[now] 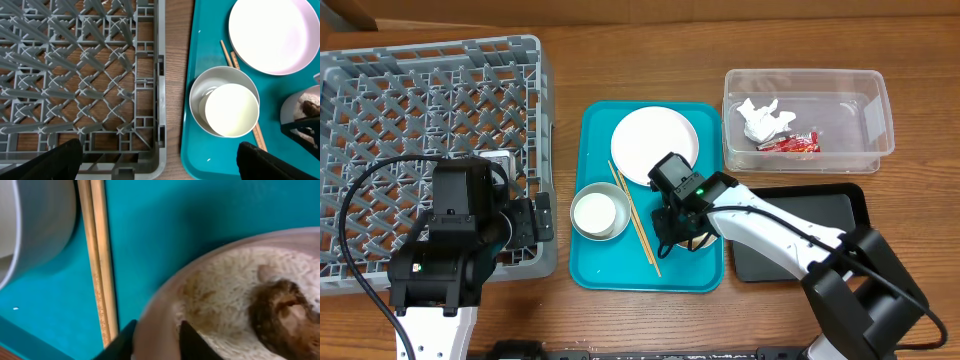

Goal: Sort waste into correct bins and load items into the dishwasher
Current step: 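Grasp the pink bowl of rice with the right gripper, then tip the pink bowl over the black tray to dump the rice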

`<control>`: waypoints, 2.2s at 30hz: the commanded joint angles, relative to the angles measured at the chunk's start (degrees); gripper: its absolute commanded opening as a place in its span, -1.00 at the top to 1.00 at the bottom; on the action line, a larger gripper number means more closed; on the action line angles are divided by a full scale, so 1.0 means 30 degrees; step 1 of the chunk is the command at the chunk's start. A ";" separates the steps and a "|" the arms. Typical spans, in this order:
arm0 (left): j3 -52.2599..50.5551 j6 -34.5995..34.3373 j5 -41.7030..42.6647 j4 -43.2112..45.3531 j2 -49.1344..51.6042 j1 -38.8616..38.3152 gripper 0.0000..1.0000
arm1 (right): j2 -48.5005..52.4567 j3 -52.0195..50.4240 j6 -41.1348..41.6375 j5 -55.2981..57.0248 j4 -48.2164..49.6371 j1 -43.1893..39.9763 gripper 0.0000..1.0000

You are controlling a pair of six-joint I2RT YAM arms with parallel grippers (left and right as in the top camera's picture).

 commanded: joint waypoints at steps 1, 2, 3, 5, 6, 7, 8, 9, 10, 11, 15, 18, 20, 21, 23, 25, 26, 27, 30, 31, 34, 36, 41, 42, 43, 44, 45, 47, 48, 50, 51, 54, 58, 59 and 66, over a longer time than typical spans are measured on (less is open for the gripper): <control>0.0393 0.0007 0.0233 0.0029 0.0058 -0.0022 -1.00 | -0.0138 0.0000 0.0328 -0.0109 0.0029 0.0109 0.64; 0.0393 0.0007 0.0233 0.0029 0.0058 -0.0022 -1.00 | -0.0211 0.0095 0.0335 -0.0109 -0.0029 0.0109 0.69; 0.0393 0.0007 0.0226 0.0029 0.0058 -0.0022 -0.99 | -0.0284 0.0248 0.0335 -0.0109 -0.0182 0.0109 0.74; 0.0393 0.0007 0.0226 0.0029 0.0058 -0.0022 -1.00 | -0.0576 0.0750 0.0335 -0.0102 -0.0714 0.0102 0.85; 0.0393 0.0007 0.0226 0.0022 0.0058 -0.0022 -1.00 | -0.0933 0.1246 0.0328 -0.0095 -0.1202 0.0066 0.92; 0.0393 0.0015 0.0233 0.0022 0.0058 -0.0022 -0.99 | -0.1217 0.1574 0.0321 -0.0095 -0.1486 0.0036 0.92; 0.0393 0.0007 0.0233 0.0029 0.0058 -0.0022 -1.00 | -0.1552 0.1909 0.0321 -0.0102 -0.1778 0.0022 0.92; 0.0386 0.0015 0.0233 0.0029 0.0058 -0.0022 -0.99 | -0.1938 0.2259 0.0328 -0.0102 -0.2055 0.0015 0.92; 0.0393 0.0007 0.0226 0.0029 0.0058 -0.0022 -1.00 | -0.2310 0.2572 0.0328 -0.0102 -0.2280 -0.0007 0.92; 0.0393 0.0007 0.0226 0.0029 0.0058 -0.0022 -1.00 | -0.2798 0.2892 0.0372 -0.0102 -0.2484 -0.0058 0.92; 0.0393 0.0007 0.0226 0.0029 0.0058 -0.0022 -0.99 | -0.5428 0.3235 0.2871 -0.0109 -0.3213 -0.2069 0.92; 0.0393 0.0015 0.0226 0.0036 0.0058 -0.0022 -1.00 | -0.5770 0.3228 0.3701 -0.0648 -0.4233 -0.3869 0.92; 0.0393 0.0007 0.0226 0.0036 0.0058 -0.0022 -0.99 | -0.5741 0.3169 0.3679 -0.1785 -0.4779 -0.5158 0.92; 0.0393 0.0015 0.0226 0.0036 0.0058 -0.0022 -1.00 | -0.5719 0.3009 0.3672 -0.2463 -0.4911 -0.5931 0.92; 0.0386 0.0015 0.0226 0.0029 0.0058 -0.0022 -1.00 | -0.5719 0.2521 0.3657 -0.3847 -0.4845 -0.7249 0.92; 0.0393 0.0007 0.0226 0.0036 0.0058 -0.0022 -1.00 | -0.5719 0.1450 0.3512 -0.5960 -0.4401 -0.9122 0.92; 0.0393 0.0007 0.0226 0.0029 0.0058 -0.0022 -0.99 | -0.5719 0.0998 0.3381 -0.6783 -0.4116 -0.9697 0.92; 0.0393 0.0015 0.0226 0.0029 0.0058 -0.0022 -1.00 | -0.5719 0.0495 0.3038 -0.7759 -0.3745 -1.0280 0.92; 0.0393 0.0015 0.0226 0.0036 0.0058 -0.0022 -1.00 | -0.5719 -0.1078 0.2565 -1.0244 -0.2586 -1.1897 0.92; 0.0393 0.0015 0.0226 0.0036 0.0058 -0.0022 -0.99 | -0.5719 -0.1800 0.2426 -1.1271 -0.2069 -1.2568 0.92; 0.0393 0.0015 0.0226 0.0036 0.0058 -0.0022 -1.00 | -0.5719 -0.3475 0.2193 -1.3668 -0.0663 -1.4192 0.92; 0.0393 0.0015 0.0226 0.0036 0.0058 -0.0022 -0.99 | -0.5719 -0.4714 0.1996 -1.5730 0.0488 -1.5526 0.92; 0.0393 0.0007 0.0226 0.0051 0.0058 -0.0022 -0.99 | -0.5705 -0.7235 0.1945 -2.0691 0.2987 -1.8790 0.92; 0.0393 0.0015 0.0226 0.0051 0.0058 -0.0022 -1.00 | -0.5705 -0.7650 0.1953 -2.1362 0.3206 -1.9540 0.92; 0.0393 0.0007 0.0233 0.0051 0.0058 -0.0022 -1.00 | -0.5705 -0.7985 0.1945 -2.1995 0.3424 -2.0218 0.92; 0.0386 0.0015 0.0233 0.0044 0.0058 -0.0022 -1.00 | -0.5705 -0.8269 0.1945 -2.2535 0.3592 -2.0815 0.92; 0.0386 0.0015 0.0226 0.0044 0.0058 -0.0022 -1.00 | -0.5705 -0.8896 0.1945 -2.4334 0.4044 -2.2578 0.92; 0.0393 0.0007 0.0226 0.0044 0.0058 -0.0022 -1.00 | -0.5705 -0.9107 0.1953 -2.5740 0.4437 -2.3533 0.92; 0.0393 0.0015 0.0233 0.0044 0.0058 -0.0022 -1.00 | -0.5705 -0.9173 0.1974 -2.6542 0.4561 -2.4013 0.92; 0.0393 0.0007 0.0233 0.0044 0.0058 -0.0022 -1.00 | -0.5705 -0.9187 0.2368 -2.7081 0.4408 -2.4676 0.92; 0.0393 0.0007 0.0233 0.0036 0.0058 -0.0022 -0.99 | -0.5705 -0.9187 0.2535 -2.7081 0.4328 -2.4931 0.92; 0.0393 0.0007 0.0233 0.0036 0.0058 -0.0022 -0.99 | -0.5705 -0.9187 0.2798 -2.7081 0.4313 -2.5405 0.92; 0.0393 0.0015 0.0226 0.0036 0.0058 -0.0022 -1.00 | -0.5705 -0.9187 0.3679 -2.7073 0.4320 -2.5441 0.92; 0.0393 0.0015 0.0226 0.0036 0.0058 -0.0022 -0.99 | -0.5705 -0.9187 0.3840 -2.7073 0.4328 -2.5441 0.92; 0.0393 0.0015 0.0226 0.0036 0.0058 -0.0022 -1.00 | -0.5705 -0.9187 0.3825 -2.7073 0.4328 -2.5441 0.92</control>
